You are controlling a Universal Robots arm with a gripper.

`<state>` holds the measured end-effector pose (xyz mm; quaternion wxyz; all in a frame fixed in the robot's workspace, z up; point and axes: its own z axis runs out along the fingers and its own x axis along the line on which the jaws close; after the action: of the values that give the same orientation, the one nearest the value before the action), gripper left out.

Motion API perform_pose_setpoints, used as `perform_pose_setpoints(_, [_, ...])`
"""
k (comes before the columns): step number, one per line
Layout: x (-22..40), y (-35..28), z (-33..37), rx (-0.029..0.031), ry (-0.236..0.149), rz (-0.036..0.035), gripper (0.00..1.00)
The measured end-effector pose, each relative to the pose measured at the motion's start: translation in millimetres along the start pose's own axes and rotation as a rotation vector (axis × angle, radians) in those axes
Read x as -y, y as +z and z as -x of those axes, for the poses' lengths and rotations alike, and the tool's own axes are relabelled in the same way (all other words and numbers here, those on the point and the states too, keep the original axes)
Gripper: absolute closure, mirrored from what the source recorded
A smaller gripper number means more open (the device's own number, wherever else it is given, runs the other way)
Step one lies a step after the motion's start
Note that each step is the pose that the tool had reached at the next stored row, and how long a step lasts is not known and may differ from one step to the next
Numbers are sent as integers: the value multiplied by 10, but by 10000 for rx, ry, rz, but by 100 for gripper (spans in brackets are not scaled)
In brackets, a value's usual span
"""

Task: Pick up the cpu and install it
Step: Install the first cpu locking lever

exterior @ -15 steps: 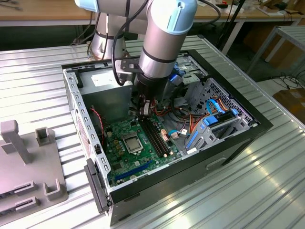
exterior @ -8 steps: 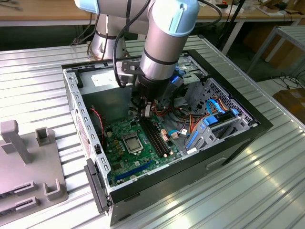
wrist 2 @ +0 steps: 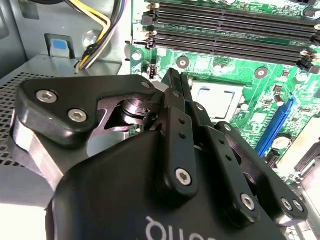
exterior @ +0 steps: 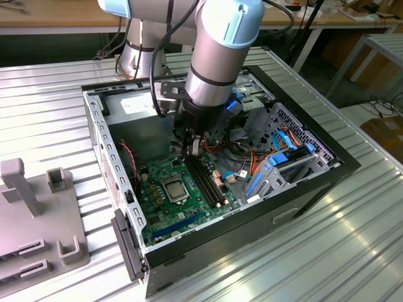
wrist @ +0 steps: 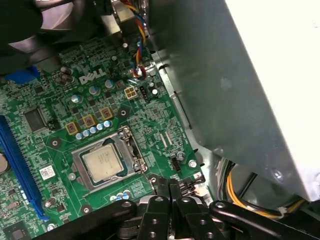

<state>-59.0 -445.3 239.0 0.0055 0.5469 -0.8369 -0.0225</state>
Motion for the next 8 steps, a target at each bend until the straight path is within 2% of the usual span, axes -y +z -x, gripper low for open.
perform_pose_setpoints(5, [16,-18,-46,-12,-128,0,85])
perform_pose_setpoints(8, [13,-29,-48,-23,-269,-1,85])
